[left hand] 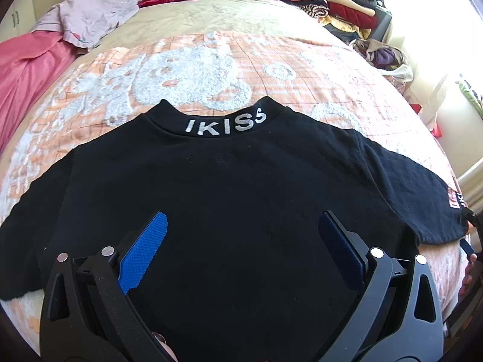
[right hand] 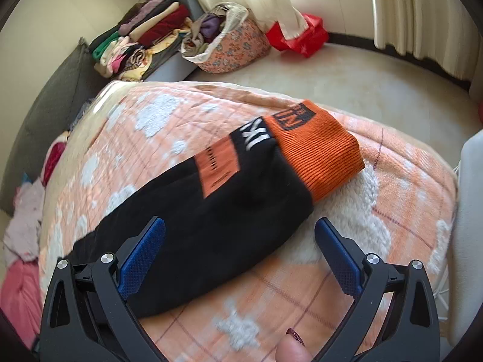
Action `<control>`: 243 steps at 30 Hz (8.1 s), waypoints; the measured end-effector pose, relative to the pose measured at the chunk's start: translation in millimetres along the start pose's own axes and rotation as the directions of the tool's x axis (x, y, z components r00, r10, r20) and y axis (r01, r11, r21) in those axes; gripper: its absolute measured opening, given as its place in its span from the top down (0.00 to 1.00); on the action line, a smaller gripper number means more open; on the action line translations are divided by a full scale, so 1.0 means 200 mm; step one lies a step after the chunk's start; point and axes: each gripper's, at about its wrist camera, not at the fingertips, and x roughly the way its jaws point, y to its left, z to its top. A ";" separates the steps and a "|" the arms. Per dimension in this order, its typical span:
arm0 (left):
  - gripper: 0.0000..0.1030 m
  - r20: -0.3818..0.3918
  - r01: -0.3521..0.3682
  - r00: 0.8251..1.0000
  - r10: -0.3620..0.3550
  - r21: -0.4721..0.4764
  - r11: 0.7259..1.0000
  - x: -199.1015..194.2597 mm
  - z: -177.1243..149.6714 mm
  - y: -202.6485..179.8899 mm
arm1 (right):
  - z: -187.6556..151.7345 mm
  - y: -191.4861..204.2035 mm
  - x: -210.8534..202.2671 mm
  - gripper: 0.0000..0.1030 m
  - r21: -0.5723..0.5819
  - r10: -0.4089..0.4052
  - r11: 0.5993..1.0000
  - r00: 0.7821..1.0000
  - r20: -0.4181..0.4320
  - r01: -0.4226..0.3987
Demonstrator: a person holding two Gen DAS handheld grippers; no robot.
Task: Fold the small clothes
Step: 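Move the right gripper to the orange sleeve cuff and grasp it, then lift the sleeve with the right gripper and carry it across the shirt body, then lower the cuff onto the shirt body and open the right gripper, then move the left gripper to the other orange-cuffed sleeve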
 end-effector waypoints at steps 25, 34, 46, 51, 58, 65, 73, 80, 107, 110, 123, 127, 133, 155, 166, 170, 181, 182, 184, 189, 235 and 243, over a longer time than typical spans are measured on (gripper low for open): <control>0.08 0.011 0.064 0.998 -0.063 -0.030 0.998 -0.11 0.06 0.06 | 0.08 0.25 -0.09 0.80 -0.102 0.244 0.966 0.968 0.061 -0.237; 0.08 0.040 0.079 0.996 -0.077 -0.058 0.995 -0.19 0.06 0.17 | -0.02 0.55 -0.25 0.81 -0.188 0.341 0.926 0.940 0.034 -0.329; 0.08 0.071 0.126 0.990 -0.119 -0.114 0.985 -0.31 0.01 0.42 | -0.30 1.03 -0.45 0.81 -0.359 0.449 0.829 0.893 -0.031 -0.429; 0.08 0.081 0.133 0.989 -0.122 -0.139 0.981 -0.34 -0.04 0.56 | -0.45 1.19 -0.46 0.81 -0.408 0.465 0.792 0.882 -0.078 -0.454; 0.08 0.091 0.155 0.986 -0.139 -0.204 0.967 -0.36 -0.10 0.73 | -0.70 1.42 -0.44 0.81 -0.478 0.465 0.733 0.869 -0.166 -0.484; 0.08 0.093 0.152 0.987 -0.133 -0.231 0.961 -0.38 -0.16 0.86 | -0.92 1.58 -0.39 0.79 -0.541 0.441 0.686 0.870 -0.223 -0.486; 0.08 0.091 0.165 0.985 -0.145 -0.284 0.944 -0.38 -0.21 0.99 | -1.10 1.67 -0.34 0.70 -0.586 0.406 0.644 0.869 -0.281 -0.491; 0.08 0.091 0.195 0.981 -0.174 -0.342 0.919 -0.36 -0.26 1.07 | -1.20 1.69 -0.40 0.50 -0.606 0.452 0.561 0.822 -0.347 -0.564; 0.53 0.025 0.271 0.960 -0.280 -0.347 0.898 -0.11 -0.29 0.79 | -0.92 1.23 -0.33 0.38 -0.494 0.398 0.722 0.875 -0.275 -0.484; 0.65 0.045 0.246 0.969 -0.245 -0.330 0.912 -0.11 -0.29 0.76 | -0.89 1.17 -0.31 0.38 -0.479 0.388 0.741 0.882 -0.267 -0.471; 0.94 0.128 0.159 0.982 -0.138 -0.167 0.973 -0.29 -0.19 0.75 | -0.77 1.05 -0.28 0.38 -0.457 0.346 0.791 0.914 -0.214 -0.406; 0.90 0.087 0.127 0.990 -0.111 -0.205 0.971 -0.25 -0.25 0.81 | -0.79 1.07 -0.26 0.38 -0.484 0.321 0.786 0.924 -0.210 -0.383; 0.83 0.121 0.096 0.990 -0.069 -0.241 0.966 -0.34 -0.28 0.90 | -0.86 1.16 -0.25 0.38 -0.566 0.284 0.742 0.933 -0.219 -0.359; 0.43 -0.005 0.150 0.989 -0.151 -0.065 0.987 -0.11 -0.32 0.57 | -0.93 1.29 -0.17 0.38 -0.692 0.188 0.654 0.952 -0.243 -0.306; 0.35 -0.001 0.158 0.987 -0.158 -0.083 0.984 -0.14 -0.32 0.60 | -0.90 1.20 -0.09 0.33 -0.659 0.101 0.716 0.968 -0.229 -0.231; 0.33 0.005 0.157 0.988 -0.157 -0.086 0.984 -0.16 -0.32 0.60 | -0.89 1.18 -0.15 0.27 -0.646 0.125 0.722 0.965 -0.233 -0.249; 0.09 0.052 0.121 0.992 -0.117 -0.094 0.988 -0.30 -0.34 0.64 | -0.93 1.21 -0.32 0.08 -0.647 0.190 0.707 0.957 -0.217 -0.287; 0.09 0.059 0.118 0.992 -0.113 -0.096 0.988 -0.31 -0.34 0.65 | -0.93 1.21 -0.34 0.08 -0.650 0.195 0.703 0.957 -0.213 -0.288; 0.09 0.074 0.113 0.992 -0.105 -0.107 0.988 -0.34 -0.34 0.67 | -0.94 1.23 -0.37 0.07 -0.656 0.208 0.695 0.956 -0.207 -0.293; 0.09 0.105 0.088 0.992 -0.075 -0.123 0.988 -0.41 -0.34 0.71 | -0.96 1.26 -0.44 0.06 -0.672 0.236 0.673 0.951 -0.200 -0.309; 0.09 0.154 -0.058 0.979 0.130 -0.404 0.913 -0.75 -0.64 1.45 | -1.58 1.88 -0.77 0.06 -0.794 0.383 0.318 0.836 -0.393 -0.519; 0.09 0.139 -0.076 0.978 0.156 -0.460 0.885 -0.78 -0.73 1.60 | -1.73 1.99 -0.80 0.06 -0.794 0.381 0.244 0.808 -0.449 -0.557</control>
